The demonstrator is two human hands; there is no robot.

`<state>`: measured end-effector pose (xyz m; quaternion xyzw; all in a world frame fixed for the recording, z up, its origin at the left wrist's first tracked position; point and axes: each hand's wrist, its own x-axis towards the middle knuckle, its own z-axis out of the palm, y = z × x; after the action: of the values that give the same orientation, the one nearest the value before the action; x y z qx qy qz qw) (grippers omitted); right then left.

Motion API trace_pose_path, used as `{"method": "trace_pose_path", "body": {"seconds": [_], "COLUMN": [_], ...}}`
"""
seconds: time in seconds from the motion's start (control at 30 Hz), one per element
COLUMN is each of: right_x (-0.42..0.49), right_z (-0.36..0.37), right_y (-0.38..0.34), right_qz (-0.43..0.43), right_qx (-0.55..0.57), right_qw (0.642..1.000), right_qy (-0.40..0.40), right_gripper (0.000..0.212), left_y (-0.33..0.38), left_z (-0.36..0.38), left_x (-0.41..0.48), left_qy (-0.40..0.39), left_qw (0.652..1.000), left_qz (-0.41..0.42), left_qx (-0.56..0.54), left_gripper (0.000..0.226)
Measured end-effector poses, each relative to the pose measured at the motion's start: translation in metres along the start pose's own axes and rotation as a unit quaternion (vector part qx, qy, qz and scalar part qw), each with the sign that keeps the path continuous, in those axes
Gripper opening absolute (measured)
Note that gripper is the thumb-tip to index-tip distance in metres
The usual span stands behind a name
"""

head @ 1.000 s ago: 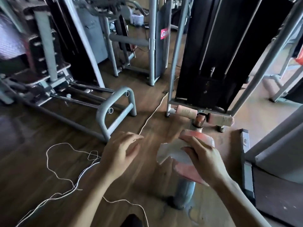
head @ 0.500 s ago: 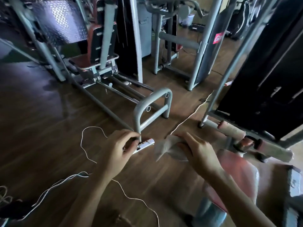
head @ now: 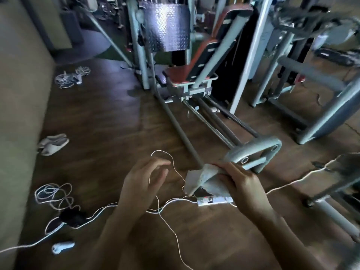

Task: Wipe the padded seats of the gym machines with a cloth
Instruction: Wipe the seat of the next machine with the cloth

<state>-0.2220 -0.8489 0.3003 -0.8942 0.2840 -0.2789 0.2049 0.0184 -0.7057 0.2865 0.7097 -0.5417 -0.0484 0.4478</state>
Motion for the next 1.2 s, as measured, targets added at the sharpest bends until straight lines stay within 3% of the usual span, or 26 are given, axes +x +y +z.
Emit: {"method": "trace_pose_path", "body": {"seconds": [0.5,0.83,1.0,1.2], "right_x": [0.226,0.404,0.484,0.606], "right_z": [0.082,0.13,0.19,0.274], "right_y": [0.065,0.115,0.108,0.083], "right_qz": [-0.069,-0.144,-0.165,-0.164], "right_qx": [0.131,0.129,0.14,0.139], "right_qw": [0.987,0.978,0.97,0.97], "right_qy": [-0.055,-0.078,-0.107,-0.11], "right_gripper": [0.035,0.029,0.031,0.028], "left_y": [-0.104,-0.156,-0.217,-0.328], "left_z": [-0.008,-0.005,-0.023,-0.071], "left_x": [0.133,0.262,0.315,0.41], "left_qy": [0.079,0.144,0.176,0.16], "left_qw": [0.989,0.977,0.968,0.973], "left_qz": [-0.081,-0.107,-0.124,-0.11], "left_qx": [0.1,0.114,0.132,0.127], "left_gripper": [0.02,0.02,0.017,0.018]}}
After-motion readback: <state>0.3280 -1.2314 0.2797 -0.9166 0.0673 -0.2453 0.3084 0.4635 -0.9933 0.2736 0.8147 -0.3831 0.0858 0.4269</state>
